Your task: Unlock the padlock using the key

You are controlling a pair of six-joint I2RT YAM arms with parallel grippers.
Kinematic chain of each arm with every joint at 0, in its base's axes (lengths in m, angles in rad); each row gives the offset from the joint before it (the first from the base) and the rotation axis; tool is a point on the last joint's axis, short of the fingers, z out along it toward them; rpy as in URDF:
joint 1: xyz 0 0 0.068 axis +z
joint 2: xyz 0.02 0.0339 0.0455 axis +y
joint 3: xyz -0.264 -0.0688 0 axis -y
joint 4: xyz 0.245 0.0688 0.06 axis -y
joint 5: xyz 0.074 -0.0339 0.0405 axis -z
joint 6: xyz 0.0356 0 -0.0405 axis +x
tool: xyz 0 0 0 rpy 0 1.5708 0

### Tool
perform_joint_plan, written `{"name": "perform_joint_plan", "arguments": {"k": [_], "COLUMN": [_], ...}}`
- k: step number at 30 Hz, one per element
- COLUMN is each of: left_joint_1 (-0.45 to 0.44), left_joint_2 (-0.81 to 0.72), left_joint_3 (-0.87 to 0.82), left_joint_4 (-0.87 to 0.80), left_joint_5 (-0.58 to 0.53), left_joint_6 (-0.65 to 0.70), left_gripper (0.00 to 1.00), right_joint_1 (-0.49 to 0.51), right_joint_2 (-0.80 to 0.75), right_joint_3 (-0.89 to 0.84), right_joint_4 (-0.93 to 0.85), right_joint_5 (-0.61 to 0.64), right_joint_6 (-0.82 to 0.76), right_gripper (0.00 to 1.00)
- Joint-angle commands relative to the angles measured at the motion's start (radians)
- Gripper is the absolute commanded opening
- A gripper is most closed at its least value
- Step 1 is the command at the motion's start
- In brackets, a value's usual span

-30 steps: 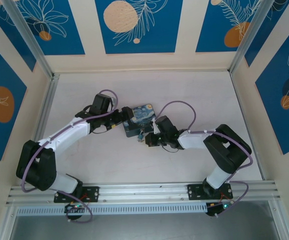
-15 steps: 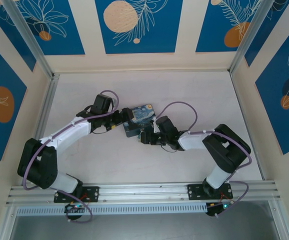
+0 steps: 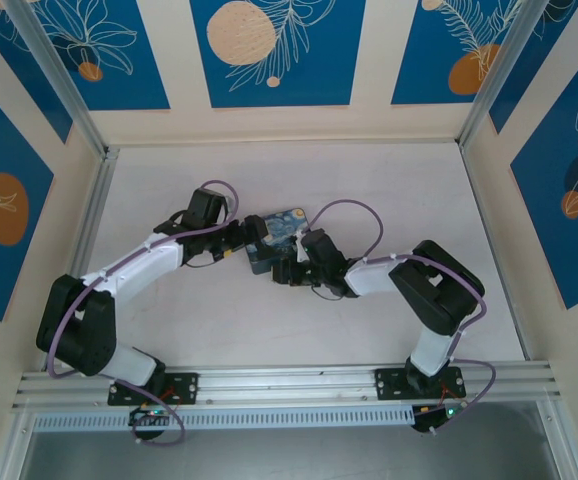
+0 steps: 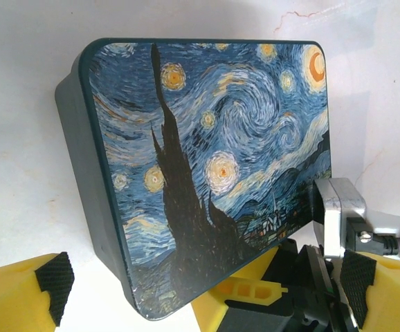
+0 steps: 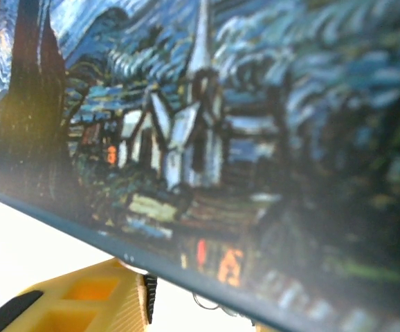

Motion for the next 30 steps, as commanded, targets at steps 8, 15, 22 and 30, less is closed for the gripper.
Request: {"name": "perform_joint_plan", "arguments": {"k": [8, 15, 22, 30], "left_joint_1": [0.014, 0.013, 0.013, 0.014], "left_joint_2": [0.021, 0.009, 0.002, 0.008], "left_joint_3": [0.010, 0.018, 0.020, 0.018], "left_joint_4": [0.003, -0.019, -0.025, -0.011], "left_joint_5": [0.005, -0.006, -0.006, 0.004], "left_joint_6": [-0.007, 0.003, 0.012, 0.003], "left_gripper": [1.00, 1.00, 1.00, 1.00], "right_joint_1": [0.020, -0.001, -0.056, -0.095], "right_joint_2": [0.011, -0.046, -0.133, -0.177], "right_joint_3": [-0.023, -0.045, -0.090, -0.107], "right_joint_4": [-0.058, -0.115, -0.159, -0.165], "right_joint_5": [0.054, 0.075, 0.067, 0.027], "right_joint_6": [0.014, -0.015, -0.039, -0.022], "right_gripper": [0.08, 0.03, 0.07, 0.00]}}
